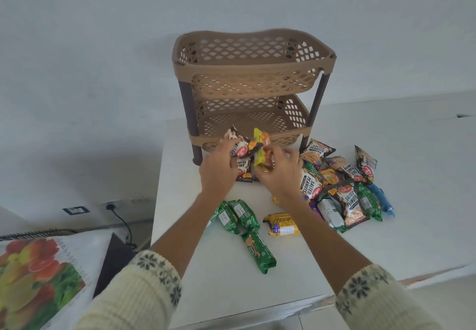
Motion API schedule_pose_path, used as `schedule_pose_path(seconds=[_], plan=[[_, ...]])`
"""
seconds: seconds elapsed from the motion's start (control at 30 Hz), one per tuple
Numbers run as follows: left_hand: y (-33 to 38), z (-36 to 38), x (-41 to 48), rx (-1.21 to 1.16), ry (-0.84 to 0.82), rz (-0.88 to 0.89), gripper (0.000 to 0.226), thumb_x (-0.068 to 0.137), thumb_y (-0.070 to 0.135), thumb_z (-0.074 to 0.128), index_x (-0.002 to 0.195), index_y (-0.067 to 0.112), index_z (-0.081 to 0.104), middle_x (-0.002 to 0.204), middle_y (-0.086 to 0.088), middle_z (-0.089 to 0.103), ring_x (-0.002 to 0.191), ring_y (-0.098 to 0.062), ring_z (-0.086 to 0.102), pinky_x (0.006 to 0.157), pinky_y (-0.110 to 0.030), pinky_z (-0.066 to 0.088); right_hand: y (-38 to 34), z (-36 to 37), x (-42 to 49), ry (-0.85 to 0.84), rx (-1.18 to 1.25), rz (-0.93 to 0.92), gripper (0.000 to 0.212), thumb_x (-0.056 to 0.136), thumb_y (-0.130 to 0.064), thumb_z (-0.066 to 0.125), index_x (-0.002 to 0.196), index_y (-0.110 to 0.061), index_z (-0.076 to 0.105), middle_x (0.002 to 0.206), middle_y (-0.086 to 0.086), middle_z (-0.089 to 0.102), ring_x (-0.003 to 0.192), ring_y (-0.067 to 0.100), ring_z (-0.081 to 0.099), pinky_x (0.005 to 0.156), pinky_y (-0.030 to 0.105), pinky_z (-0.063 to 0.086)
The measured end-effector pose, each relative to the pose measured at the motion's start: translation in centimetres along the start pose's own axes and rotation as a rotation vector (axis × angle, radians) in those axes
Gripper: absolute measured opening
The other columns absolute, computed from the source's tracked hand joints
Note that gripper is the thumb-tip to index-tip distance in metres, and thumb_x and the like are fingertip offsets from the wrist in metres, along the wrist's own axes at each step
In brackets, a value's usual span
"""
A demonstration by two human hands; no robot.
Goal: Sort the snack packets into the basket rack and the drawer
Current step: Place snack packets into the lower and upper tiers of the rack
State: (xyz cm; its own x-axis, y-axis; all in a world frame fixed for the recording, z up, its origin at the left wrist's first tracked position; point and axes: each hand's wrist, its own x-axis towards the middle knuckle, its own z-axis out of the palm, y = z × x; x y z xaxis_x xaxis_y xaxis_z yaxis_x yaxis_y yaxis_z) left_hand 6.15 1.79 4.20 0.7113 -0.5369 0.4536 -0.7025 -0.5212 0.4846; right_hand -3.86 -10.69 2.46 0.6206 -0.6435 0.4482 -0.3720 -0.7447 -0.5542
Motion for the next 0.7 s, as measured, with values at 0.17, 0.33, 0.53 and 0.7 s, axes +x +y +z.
schedule_pose_path(seconds=[0.17,0.33,0.53,0.7], plan=[[-1.3,0.0,5.1,0.159,-0.038,0.019,0.05,0.085,0.007,0.062,0.131,0.026,0.053,0.144,0.002,0.051,0.107,-0.028,0.064,0.089,-0.044,0.052,0.4,1.3,6.3,-0.143,-0.087,-0.052,0.052,0.071,-0.045,0.06,0.114,-0.017,0.054,0.107,0.009,0.066,0.115,0.032,0.04,0.093,0.044,0.033],[-2.4,1.5,10.4,0.249,-0.102,0.014,0.055,0.082,0.005,0.066,0.132,0.023,0.048,0.134,-0.002,0.056,0.11,-0.029,0.062,0.088,-0.044,0.053,0.4,3.1,11.7,-0.212,-0.045,-0.054,0.059,0.072,-0.04,0.062,0.125,-0.017,0.05,0.1,0.01,0.061,0.115,0.032,0.039,0.096,0.048,0.036],[-4.4,4.8,15.0,0.308,-0.271,-0.086,0.056,0.086,0.004,0.059,0.136,0.025,0.045,0.12,-0.012,0.064,0.108,-0.036,0.062,0.081,-0.046,0.051,1.5,6.9,16.0,-0.445,-0.106,-0.016,0.054,0.077,-0.034,0.067,0.127,-0.021,0.051,0.11,0.014,0.061,0.119,0.035,0.045,0.098,0.046,0.042],[-6.5,6.6,16.1,0.23,-0.447,-0.174,0.069,0.09,0.007,0.06,0.149,0.031,0.033,0.139,-0.012,0.054,0.12,-0.034,0.056,0.095,-0.045,0.05,2.4,9.4,18.4,-0.668,-0.028,0.057,0.04,0.085,-0.017,0.063,0.125,-0.018,0.058,0.116,0.008,0.066,0.105,0.027,0.063,0.093,0.042,0.052]])
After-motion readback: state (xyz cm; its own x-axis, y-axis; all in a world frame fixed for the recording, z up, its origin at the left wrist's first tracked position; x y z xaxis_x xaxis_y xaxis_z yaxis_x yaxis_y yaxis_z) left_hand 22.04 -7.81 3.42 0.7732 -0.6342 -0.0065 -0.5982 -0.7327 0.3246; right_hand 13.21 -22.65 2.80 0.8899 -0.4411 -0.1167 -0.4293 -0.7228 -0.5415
